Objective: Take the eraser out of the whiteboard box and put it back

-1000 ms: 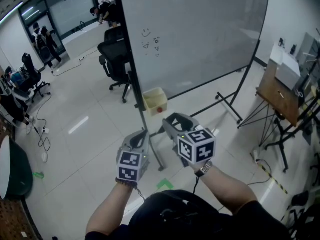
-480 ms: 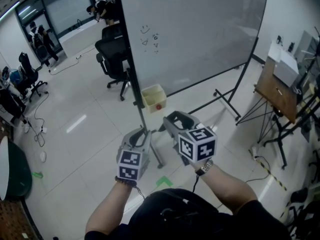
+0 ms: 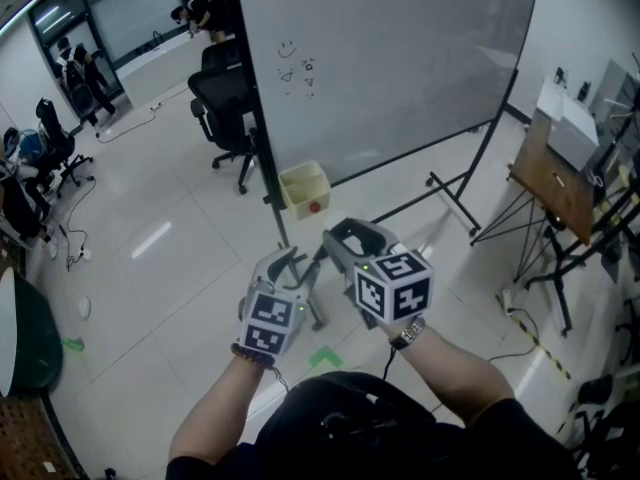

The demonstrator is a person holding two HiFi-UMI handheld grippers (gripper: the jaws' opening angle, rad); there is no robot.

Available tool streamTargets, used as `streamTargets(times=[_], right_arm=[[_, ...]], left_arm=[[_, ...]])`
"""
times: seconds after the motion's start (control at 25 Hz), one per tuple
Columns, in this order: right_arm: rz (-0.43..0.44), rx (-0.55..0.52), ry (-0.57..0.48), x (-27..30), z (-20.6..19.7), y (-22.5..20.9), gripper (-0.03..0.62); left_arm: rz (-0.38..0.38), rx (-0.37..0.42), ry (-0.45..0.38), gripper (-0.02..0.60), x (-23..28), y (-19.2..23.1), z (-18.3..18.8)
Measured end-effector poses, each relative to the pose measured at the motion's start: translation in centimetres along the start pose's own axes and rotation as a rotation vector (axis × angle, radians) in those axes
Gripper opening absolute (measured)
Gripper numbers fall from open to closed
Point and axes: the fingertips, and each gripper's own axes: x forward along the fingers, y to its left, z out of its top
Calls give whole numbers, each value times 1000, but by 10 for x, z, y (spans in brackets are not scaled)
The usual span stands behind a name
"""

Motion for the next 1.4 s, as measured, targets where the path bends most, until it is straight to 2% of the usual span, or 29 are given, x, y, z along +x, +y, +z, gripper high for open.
streamTargets(times=[0.08,0.48,0.68,0.84,0.92,1.16,1.4], right_arm=[[4,-2,1,0,0,-2,233],[48,-10,14,-4,-1,-4,233],[77,-11,20,-6,-3,-5,233],[95,-12,23,-7,-3,-9,233],[102,-14,26,-8,-4,-11,233],[123,-23,38,-10,-4,-21,235],[151,-29,34,-17,-3,-31,272]], left_arm=[[-5,6,5,199,4,-2,0],[-29,39,34,199,23,-18,4],[-40,30,59,199,32,-25,2],[-28,17,71,199,37,-27,1],[-24,15,76,170,39,-28,2],[2,13,78,155,47,-34,5],[52,-8,69,155,53,-39,8]])
